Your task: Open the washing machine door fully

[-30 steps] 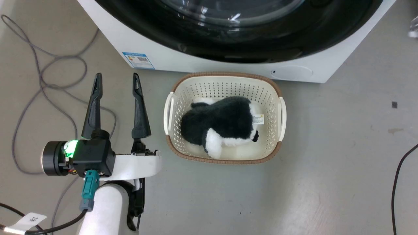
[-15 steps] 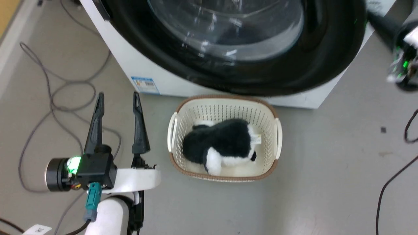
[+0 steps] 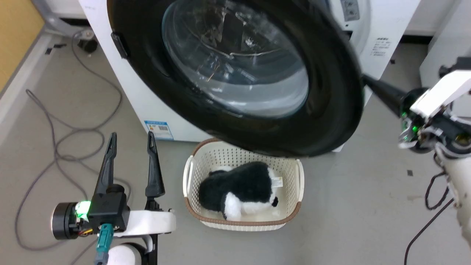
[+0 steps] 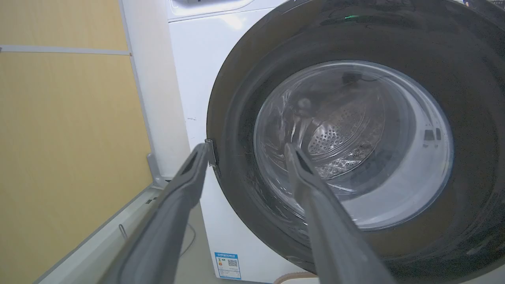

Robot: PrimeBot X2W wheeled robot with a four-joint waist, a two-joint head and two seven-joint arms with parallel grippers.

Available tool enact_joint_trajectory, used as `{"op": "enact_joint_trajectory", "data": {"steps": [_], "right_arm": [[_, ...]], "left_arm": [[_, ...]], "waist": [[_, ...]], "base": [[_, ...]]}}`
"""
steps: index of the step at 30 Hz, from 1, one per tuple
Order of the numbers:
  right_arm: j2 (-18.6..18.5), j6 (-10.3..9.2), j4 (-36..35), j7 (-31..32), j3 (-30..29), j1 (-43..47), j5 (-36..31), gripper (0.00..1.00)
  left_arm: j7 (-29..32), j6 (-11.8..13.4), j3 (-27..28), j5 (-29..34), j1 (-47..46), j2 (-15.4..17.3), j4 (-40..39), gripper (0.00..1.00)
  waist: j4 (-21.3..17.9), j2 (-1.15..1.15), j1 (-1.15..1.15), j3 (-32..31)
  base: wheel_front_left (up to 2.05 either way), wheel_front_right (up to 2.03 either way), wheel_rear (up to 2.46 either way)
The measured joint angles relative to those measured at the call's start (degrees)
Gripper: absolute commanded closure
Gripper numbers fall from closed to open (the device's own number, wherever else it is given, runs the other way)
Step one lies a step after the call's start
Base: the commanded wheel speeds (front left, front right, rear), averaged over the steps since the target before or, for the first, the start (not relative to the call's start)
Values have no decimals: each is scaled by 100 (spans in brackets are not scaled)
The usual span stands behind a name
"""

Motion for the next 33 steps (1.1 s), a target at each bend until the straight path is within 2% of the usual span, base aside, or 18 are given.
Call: {"op": "enact_joint_trajectory", "data": {"steps": [13, 20, 33], "right_arm": [[138, 3, -2030, 281, 277, 1489, 32, 100], [379, 4, -3144, 357, 591, 2242, 31, 100], [1061, 2, -4016, 552, 1529, 2767, -218, 100]], "left_arm": [[0, -55, 68, 1, 271, 2, 27, 0], [0, -97, 91, 1, 338, 2, 58, 0], [0, -148, 94, 0, 469, -2, 236, 0]], "waist": [[-93, 0, -1, -391], [-105, 0, 0, -426], [-41, 0, 0, -617]], "base": [[0, 0, 0], [0, 0, 0], [0, 0, 0]]}}
